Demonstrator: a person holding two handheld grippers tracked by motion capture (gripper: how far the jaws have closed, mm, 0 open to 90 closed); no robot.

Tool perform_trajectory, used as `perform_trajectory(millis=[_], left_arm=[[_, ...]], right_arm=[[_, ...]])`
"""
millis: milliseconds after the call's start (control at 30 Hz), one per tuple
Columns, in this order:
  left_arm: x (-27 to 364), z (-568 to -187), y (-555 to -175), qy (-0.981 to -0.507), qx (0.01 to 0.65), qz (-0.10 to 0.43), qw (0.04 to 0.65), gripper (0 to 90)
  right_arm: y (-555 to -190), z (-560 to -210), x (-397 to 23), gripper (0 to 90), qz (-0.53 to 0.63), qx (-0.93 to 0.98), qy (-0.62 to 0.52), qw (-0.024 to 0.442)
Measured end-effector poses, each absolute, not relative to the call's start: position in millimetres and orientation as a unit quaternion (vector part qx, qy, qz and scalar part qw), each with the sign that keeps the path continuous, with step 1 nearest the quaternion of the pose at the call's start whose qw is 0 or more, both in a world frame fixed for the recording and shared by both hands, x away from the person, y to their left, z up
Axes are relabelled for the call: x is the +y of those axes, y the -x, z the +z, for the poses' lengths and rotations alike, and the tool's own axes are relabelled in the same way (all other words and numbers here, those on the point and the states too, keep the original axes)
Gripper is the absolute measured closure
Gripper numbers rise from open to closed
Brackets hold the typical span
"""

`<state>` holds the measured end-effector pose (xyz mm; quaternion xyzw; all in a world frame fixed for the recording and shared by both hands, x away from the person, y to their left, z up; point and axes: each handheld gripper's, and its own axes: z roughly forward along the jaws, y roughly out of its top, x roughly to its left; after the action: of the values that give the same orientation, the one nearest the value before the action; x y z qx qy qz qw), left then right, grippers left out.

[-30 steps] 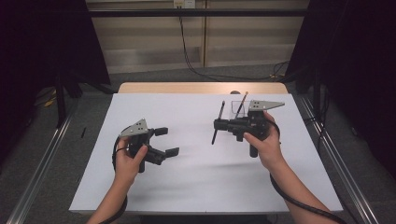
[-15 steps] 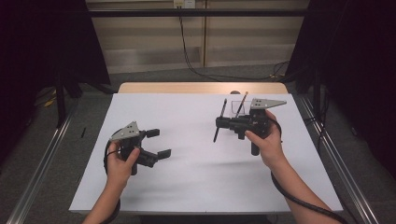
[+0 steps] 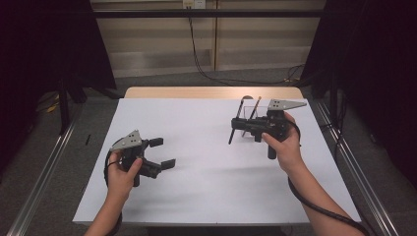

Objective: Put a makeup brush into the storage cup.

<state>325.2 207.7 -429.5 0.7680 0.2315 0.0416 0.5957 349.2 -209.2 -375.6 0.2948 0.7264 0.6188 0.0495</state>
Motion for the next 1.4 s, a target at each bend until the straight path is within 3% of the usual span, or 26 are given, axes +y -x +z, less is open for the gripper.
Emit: perform_trajectory(millis=[1400], left_arm=[[247,-436,-314,-0.772,0.255,0.073,0.578,0.0]], right_arm=[[-370,-368,-233,84.7,0.613,0.716,-0.32,0.092]])
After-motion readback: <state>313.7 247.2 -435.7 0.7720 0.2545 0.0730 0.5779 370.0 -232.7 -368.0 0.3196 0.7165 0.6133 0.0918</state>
